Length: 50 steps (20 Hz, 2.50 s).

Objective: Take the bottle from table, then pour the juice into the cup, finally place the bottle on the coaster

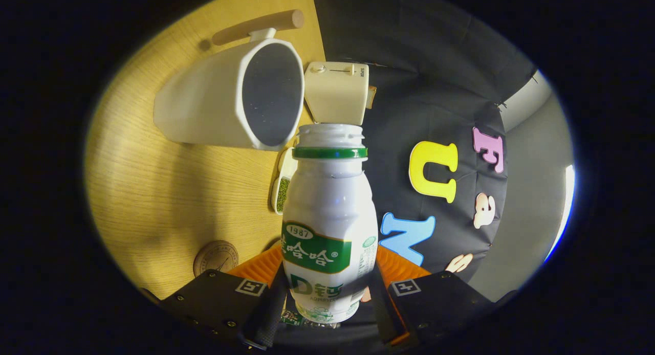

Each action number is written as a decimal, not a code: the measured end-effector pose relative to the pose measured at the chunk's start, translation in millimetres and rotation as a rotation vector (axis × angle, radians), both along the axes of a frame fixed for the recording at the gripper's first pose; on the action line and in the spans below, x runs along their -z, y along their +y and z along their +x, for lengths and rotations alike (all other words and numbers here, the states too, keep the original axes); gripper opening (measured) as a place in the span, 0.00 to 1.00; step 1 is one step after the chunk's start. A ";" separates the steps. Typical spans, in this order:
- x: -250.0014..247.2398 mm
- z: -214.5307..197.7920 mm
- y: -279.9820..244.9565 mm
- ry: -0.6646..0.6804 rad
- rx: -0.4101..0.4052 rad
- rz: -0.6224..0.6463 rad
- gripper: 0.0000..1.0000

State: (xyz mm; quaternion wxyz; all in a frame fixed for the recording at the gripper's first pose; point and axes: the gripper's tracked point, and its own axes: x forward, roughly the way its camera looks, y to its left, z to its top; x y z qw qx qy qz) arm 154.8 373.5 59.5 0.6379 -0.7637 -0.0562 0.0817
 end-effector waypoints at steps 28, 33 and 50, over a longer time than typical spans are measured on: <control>-8.8 -6.6 4.5 -0.012 0.001 -0.101 0.73; -11.1 -7.8 6.8 -0.019 -0.005 -0.116 0.73; -25.4 -10.1 11.2 -0.059 -0.023 -0.202 0.73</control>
